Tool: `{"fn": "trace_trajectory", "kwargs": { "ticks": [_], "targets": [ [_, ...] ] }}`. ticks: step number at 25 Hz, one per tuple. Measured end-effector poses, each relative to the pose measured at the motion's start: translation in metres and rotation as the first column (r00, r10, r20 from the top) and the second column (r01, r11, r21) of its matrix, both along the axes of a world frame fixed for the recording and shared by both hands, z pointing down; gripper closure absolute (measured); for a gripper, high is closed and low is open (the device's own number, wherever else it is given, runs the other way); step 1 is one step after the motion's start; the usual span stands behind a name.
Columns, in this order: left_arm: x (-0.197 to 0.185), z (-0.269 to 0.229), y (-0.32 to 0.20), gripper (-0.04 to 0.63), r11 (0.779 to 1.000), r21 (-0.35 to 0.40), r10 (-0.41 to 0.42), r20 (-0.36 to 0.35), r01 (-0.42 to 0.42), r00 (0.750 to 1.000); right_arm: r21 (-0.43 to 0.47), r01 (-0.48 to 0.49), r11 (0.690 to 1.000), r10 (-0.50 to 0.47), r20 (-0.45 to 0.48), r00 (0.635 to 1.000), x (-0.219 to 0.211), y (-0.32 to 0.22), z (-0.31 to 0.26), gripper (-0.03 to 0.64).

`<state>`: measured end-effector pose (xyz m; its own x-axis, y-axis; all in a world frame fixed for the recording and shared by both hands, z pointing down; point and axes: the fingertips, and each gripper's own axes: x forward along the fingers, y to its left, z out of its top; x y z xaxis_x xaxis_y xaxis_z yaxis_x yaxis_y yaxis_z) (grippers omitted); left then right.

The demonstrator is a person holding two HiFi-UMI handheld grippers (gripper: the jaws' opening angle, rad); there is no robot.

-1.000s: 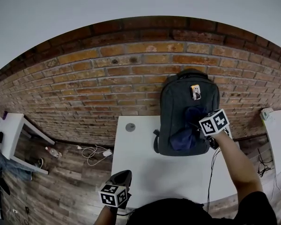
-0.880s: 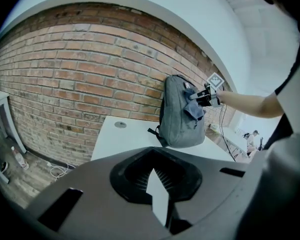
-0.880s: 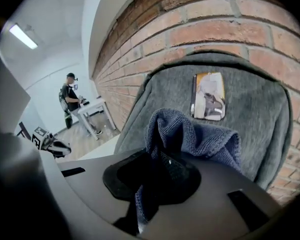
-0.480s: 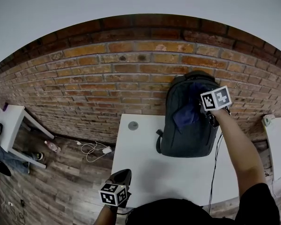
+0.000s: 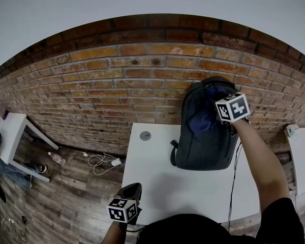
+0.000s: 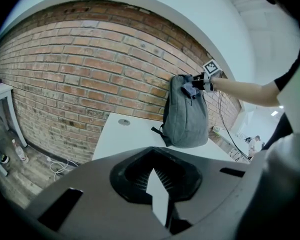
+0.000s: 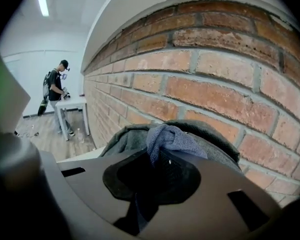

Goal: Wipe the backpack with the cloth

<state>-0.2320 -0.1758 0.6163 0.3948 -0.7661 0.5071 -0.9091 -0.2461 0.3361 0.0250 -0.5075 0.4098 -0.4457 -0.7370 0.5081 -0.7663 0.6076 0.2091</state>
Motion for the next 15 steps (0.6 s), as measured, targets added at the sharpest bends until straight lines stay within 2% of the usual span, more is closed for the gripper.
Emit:
{"fn": "trace_trajectory", "kwargs": {
  "ticks": [7,15],
  "targets": [
    [-0.003,-0.001,0.003,0.598,1.0,0.003,-0.003,0.001,0.003,1.0,-0.007,0.034,0.999,-0.034,-0.02,0.999,-0.013,0.005,0.005,0.577],
    [-0.001,-0.002,0.004,0.598,1.0,0.01,0.0,0.003,0.0,1.0,-0.191,0.05,0.98,-0.065,-0.075,0.995,-0.019,0.024,0.046,0.577]
  ]
}}
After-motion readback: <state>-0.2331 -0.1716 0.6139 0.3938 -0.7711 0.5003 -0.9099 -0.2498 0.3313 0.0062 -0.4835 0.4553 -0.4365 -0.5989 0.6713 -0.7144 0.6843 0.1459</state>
